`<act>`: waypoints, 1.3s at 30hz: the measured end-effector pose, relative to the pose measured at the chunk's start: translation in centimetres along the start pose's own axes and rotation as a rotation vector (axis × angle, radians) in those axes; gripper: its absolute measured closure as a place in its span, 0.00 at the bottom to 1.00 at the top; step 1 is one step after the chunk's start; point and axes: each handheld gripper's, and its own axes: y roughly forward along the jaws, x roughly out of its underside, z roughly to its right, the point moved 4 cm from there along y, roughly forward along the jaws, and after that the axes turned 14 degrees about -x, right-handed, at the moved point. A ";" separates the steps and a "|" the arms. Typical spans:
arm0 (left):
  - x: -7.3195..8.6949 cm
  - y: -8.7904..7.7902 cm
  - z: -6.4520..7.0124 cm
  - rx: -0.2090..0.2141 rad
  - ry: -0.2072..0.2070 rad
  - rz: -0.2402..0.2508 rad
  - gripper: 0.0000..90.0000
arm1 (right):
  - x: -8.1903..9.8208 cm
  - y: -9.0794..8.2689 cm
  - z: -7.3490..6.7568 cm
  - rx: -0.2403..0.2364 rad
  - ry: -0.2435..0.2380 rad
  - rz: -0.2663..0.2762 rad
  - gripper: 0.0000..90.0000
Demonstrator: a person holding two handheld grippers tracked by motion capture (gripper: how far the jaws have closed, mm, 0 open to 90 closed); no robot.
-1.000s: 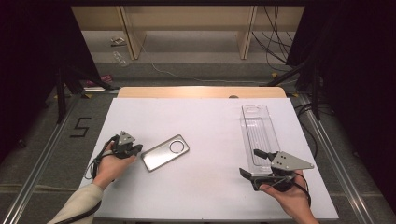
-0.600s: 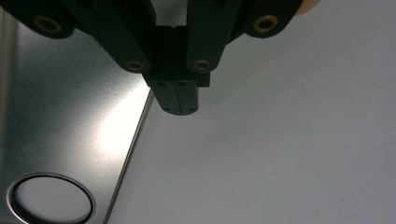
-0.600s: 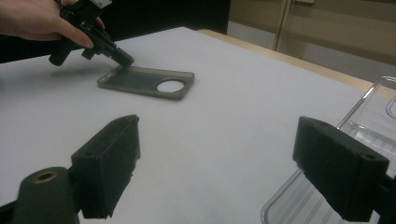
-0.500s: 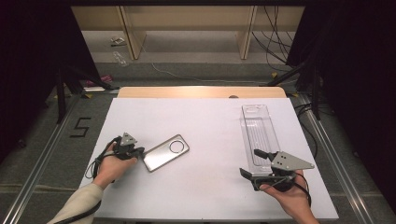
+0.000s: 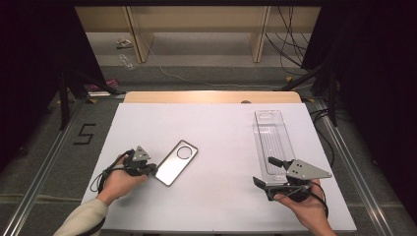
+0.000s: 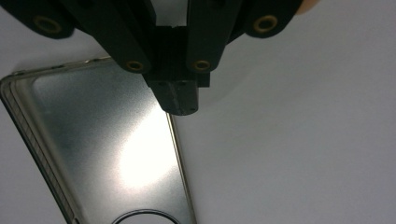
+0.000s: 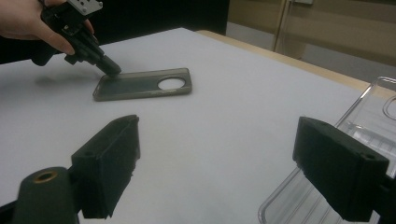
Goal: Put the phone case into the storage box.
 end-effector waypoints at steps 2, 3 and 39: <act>0.0 -0.1 0.3 0.010 0.009 -0.004 1.00 | 0.0 0.0 0.0 -0.001 -0.001 0.000 0.18; 0.0 -0.2 0.4 0.015 0.013 -0.006 1.00 | 0.0 0.0 0.0 -0.001 -0.001 0.001 0.18; -0.8 -1.2 3.8 0.102 0.142 -0.031 1.00 | 0.1 0.0 0.0 -0.002 0.002 -0.002 0.18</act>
